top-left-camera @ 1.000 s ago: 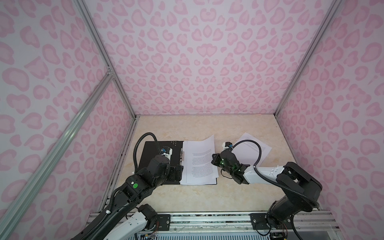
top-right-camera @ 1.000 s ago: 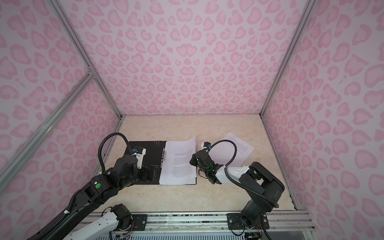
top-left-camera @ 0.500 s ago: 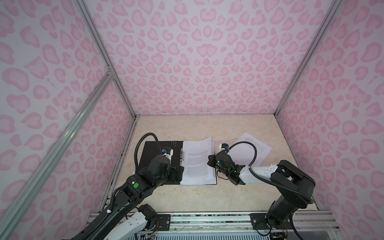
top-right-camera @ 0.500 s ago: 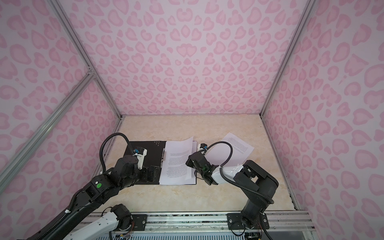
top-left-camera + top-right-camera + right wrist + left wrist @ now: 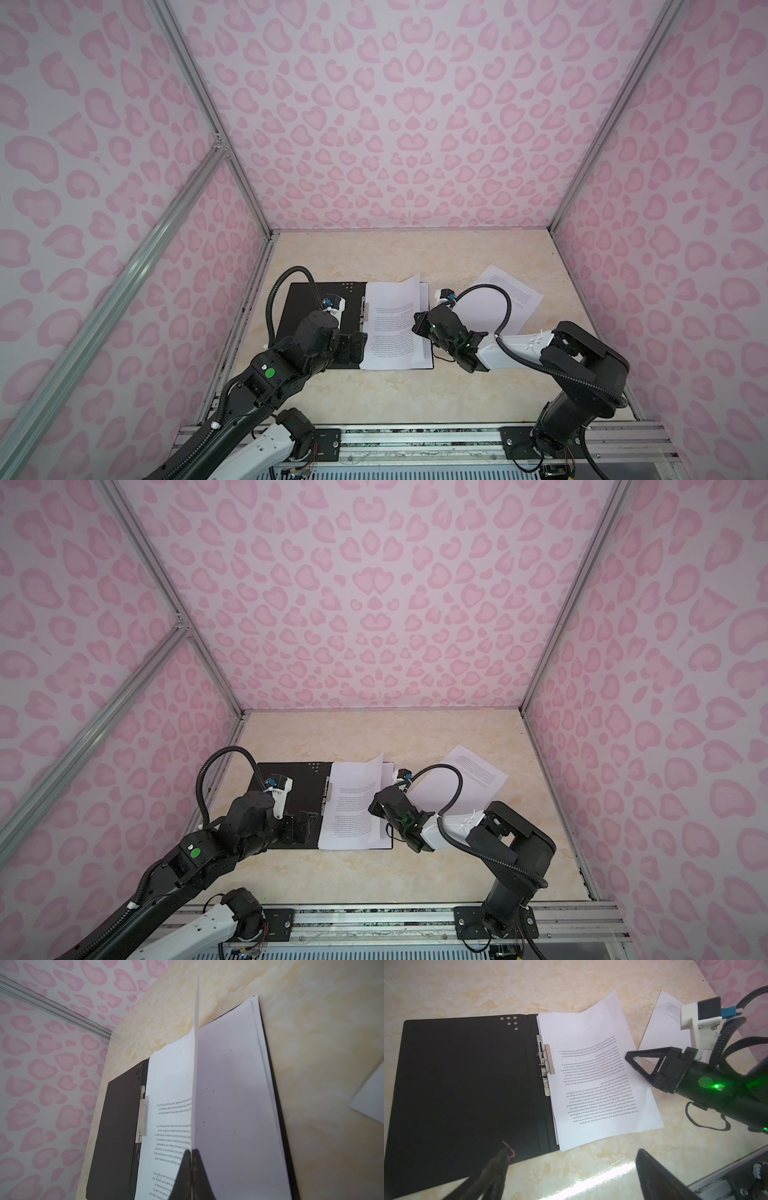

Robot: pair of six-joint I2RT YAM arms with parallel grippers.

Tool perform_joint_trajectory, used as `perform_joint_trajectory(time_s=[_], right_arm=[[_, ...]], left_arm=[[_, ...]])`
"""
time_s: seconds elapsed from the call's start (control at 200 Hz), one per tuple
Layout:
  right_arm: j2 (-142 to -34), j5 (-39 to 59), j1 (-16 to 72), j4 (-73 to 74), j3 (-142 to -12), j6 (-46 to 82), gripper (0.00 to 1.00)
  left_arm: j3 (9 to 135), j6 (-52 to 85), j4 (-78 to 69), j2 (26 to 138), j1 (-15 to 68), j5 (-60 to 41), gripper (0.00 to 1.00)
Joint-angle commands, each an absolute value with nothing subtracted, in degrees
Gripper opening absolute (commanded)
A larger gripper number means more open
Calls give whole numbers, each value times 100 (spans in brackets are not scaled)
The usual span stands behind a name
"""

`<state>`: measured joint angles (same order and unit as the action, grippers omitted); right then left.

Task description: Put the files into the folder

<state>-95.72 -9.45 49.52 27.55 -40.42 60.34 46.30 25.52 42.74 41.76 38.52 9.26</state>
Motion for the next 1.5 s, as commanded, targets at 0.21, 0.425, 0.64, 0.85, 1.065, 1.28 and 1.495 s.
perform_joint_trajectory(time_s=[0.21, 0.425, 0.64, 0.85, 1.065, 1.28, 1.495], right_arm=[[-9544, -1173, 4970, 2658, -4017, 6086, 45], [-9337, -1393, 4966, 1804, -4237, 6006, 84], [-8776, -1473, 4643, 378, -4534, 5708, 93], [-8653, -27, 2883, -821, -4729, 4610, 97], [-9525, 909, 2106, -1379, -5418, 3318, 97], [-10062, 1230, 2230, -1142, -5759, 3028, 97], [-10170, 1487, 2476, -911, -5524, 3004, 97]], left_arm=[[4602, 2533, 4227, 4140, 3843, 940, 97], [4605, 2537, 4236, 4140, 3828, 958, 97], [4629, 2549, 4215, 4222, 3814, 848, 97], [4800, 2522, 4104, 4814, 3814, 165, 97], [4923, 2721, 3443, 5575, 3858, -511, 97], [5091, 2906, 3175, 6043, 3924, -578, 97], [5034, 2997, 3067, 6209, 3931, -563, 97]])
